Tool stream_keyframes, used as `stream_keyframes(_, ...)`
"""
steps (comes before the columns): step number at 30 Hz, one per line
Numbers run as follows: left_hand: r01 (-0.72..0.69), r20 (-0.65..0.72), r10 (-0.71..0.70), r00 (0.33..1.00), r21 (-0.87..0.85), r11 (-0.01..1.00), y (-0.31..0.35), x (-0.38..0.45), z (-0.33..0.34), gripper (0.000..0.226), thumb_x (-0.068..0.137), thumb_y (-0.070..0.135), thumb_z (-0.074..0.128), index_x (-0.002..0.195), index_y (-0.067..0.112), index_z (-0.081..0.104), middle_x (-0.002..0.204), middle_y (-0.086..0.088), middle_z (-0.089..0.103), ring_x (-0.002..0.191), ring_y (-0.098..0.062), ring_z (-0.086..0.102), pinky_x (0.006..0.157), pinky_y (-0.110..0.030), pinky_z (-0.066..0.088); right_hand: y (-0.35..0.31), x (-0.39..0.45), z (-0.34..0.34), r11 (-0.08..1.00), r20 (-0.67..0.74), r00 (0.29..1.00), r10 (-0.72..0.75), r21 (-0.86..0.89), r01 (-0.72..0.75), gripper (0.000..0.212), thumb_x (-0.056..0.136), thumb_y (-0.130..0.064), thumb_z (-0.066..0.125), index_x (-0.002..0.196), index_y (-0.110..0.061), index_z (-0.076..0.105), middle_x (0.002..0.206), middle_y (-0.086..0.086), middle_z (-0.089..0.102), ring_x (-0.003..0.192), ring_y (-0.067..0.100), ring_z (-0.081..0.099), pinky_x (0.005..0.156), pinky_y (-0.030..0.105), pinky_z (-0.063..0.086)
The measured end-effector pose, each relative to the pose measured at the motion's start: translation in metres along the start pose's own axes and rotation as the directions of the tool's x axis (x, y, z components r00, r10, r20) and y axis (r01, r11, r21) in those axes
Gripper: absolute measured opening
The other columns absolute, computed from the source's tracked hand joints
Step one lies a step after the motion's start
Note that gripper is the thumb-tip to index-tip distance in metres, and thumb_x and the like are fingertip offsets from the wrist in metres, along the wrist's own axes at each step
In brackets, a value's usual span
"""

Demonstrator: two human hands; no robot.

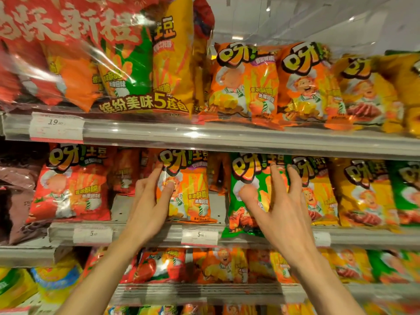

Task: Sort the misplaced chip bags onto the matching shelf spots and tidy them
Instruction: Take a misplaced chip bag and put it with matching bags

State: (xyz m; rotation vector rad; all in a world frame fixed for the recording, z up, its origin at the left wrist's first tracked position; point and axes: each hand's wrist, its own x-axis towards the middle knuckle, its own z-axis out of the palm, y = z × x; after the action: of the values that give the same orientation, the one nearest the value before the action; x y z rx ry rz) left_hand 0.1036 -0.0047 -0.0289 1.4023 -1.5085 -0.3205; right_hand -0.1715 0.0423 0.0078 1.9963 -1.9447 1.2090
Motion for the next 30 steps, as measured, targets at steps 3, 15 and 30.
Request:
stream_keyframes(3, -0.010, 0.019, 0.009, 1.000, 0.006, 1.000, 0.013, 0.001, 0.023, 0.063, 0.101, 0.055, 0.042, 0.157, 0.035, 0.022, 0.140, 0.001, 0.036, 0.113, -0.002, 0.036, 0.099, -0.025, 0.026, 0.009, -0.003, -0.004, 0.999, 0.006, 1.000, 0.011, 0.036, -0.011, 0.086, 0.090, -0.073, 0.051, 0.159, -0.032, 0.020, 0.167, -0.002, 0.005, 0.152, 0.030, 0.020, 0.111, 0.051, 0.038)
stream_keyframes(15, 0.047, 0.122, -0.062, 0.991, 0.123, 0.991, 0.012, 0.002, 0.045, 0.065, 0.101, 0.059, 0.033, 0.158, 0.035, 0.014, 0.147, -0.006, 0.030, 0.120, -0.028, 0.052, 0.097, -0.038, 0.040, 0.022, -0.007, -0.013, 0.988, 0.067, 0.996, 0.057, 0.142, -0.066, 0.084, 0.089, -0.078, 0.042, 0.159, -0.040, 0.014, 0.166, -0.017, -0.005, 0.155, 0.022, 0.012, 0.115, 0.053, 0.035)
stream_keyframes(30, -0.072, -0.101, 0.083, 0.991, 0.099, 0.992, 0.029, -0.018, 0.032, 0.059, 0.101, 0.049, 0.044, 0.153, 0.023, 0.033, 0.149, -0.004, 0.035, 0.137, -0.018, 0.037, 0.111, -0.034, 0.031, 0.021, -0.014, -0.013, 0.965, 0.100, 0.994, 0.047, 0.252, -0.071, 0.085, 0.085, -0.078, 0.050, 0.157, -0.046, 0.018, 0.160, -0.029, -0.001, 0.152, 0.013, 0.014, 0.114, 0.046, 0.034)
